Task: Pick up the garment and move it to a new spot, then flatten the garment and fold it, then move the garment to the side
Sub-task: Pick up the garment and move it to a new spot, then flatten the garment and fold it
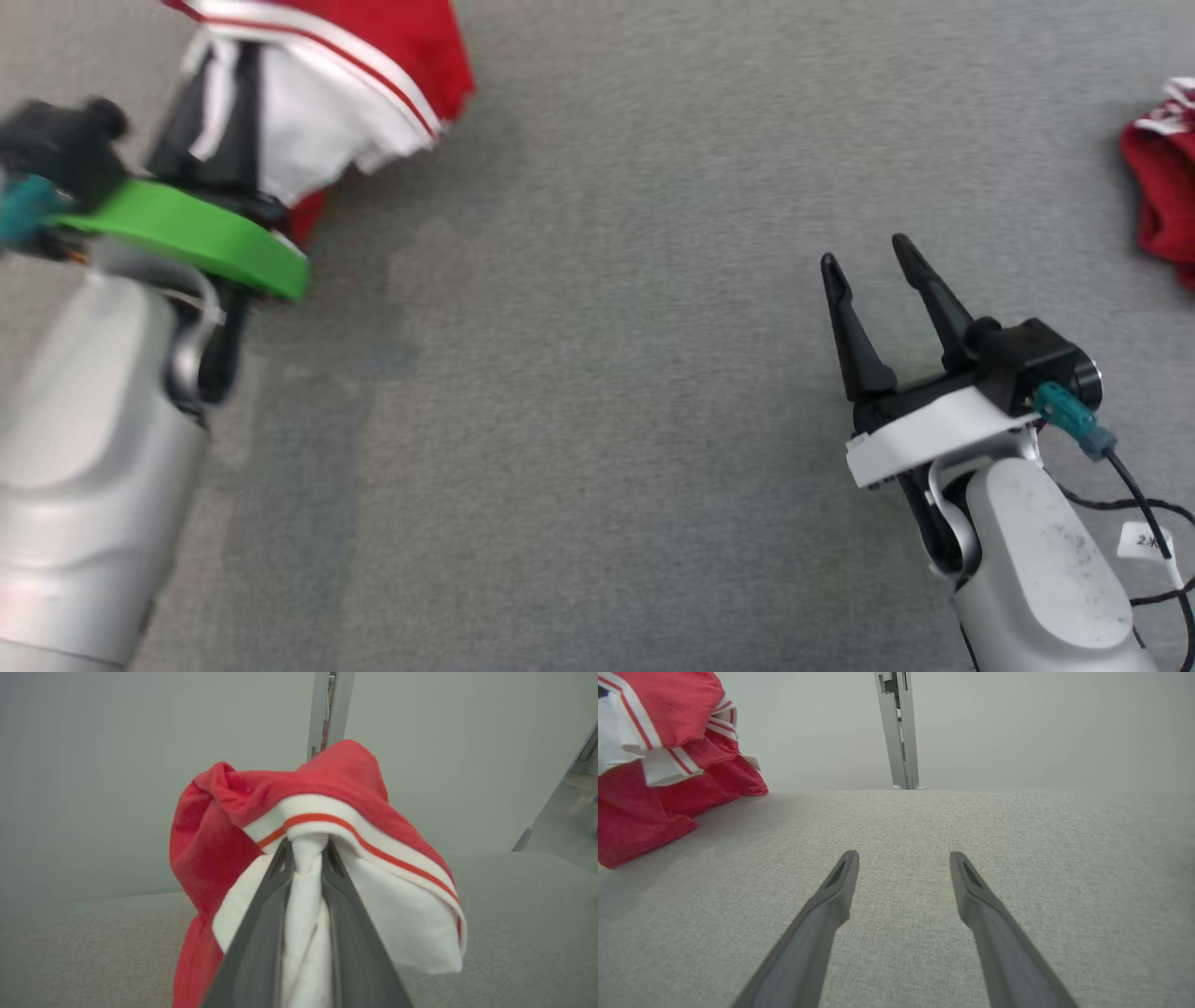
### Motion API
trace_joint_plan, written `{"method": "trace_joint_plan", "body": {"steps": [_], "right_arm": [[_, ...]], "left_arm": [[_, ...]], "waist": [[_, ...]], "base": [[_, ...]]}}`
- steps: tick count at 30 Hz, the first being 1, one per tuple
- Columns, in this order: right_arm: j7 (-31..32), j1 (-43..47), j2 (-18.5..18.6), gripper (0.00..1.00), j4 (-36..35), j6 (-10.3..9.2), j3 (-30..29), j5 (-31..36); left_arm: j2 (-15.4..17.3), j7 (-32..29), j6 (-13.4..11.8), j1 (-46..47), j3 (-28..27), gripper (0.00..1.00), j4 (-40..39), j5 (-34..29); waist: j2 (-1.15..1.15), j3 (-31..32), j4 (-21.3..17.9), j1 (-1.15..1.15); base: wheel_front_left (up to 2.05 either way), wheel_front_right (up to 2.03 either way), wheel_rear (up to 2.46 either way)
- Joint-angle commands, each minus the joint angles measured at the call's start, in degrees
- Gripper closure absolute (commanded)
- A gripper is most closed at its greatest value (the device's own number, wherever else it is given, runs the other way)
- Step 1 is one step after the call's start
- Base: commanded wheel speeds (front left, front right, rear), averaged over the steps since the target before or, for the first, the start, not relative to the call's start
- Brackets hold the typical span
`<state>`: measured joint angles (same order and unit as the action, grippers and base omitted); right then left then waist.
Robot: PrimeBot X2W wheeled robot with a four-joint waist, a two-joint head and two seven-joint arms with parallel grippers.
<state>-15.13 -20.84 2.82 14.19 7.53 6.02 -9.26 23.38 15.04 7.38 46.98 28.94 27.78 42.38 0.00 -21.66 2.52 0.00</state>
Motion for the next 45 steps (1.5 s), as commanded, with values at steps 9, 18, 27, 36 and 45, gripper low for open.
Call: {"method": "trace_joint_plan", "body": {"steps": [9, 18, 27, 36, 45], "right_arm": [[0.0, 5.1, 0.2, 0.00, 0.7, -0.09, 0.5, -2.4], [0.0, 7.8, 0.2, 0.00, 2.7, -0.09, 0.4, -3.7], [0.0, 9.5, 0.2, 0.00, 3.8, -0.09, 0.0, -3.4], [0.0, 11.7, 0.2, 0.00, 5.1, -0.09, 0.3, -3.3], [0.0, 13.1, 0.2, 0.00, 6.3, -0.09, 1.4, -2.6]], "left_arm": [[-9.4, 0.2, 0.2, -8.0, 8.7, 1.00, 0.3, 0.6], [-14.5, 0.2, 0.2, -15.1, 10.8, 0.00, 2.0, -2.3], [-15.5, 0.1, -0.6, -26.4, -3.1, 0.00, 2.1, -11.2], [-16.9, 0.1, -0.6, -39.7, -19.8, 0.00, -3.7, -21.6], [-19.6, 0.1, -0.1, -47.5, -29.0, 0.00, -7.7, -27.7]], "waist": [[0.00, 7.0, -11.6, 0.00], [0.00, 10.2, -13.0, 0.00], [0.00, 14.0, -10.4, 0.00], [0.00, 16.4, -7.0, 0.00], [0.00, 17.0, -4.2, 0.00]], "base": [[0.00, 0.00, 0.00], [0.00, 0.00, 0.00], [0.00, 0.00, 0.00], [0.00, 0.00, 0.00], [0.00, 0.00, 0.00]]}}
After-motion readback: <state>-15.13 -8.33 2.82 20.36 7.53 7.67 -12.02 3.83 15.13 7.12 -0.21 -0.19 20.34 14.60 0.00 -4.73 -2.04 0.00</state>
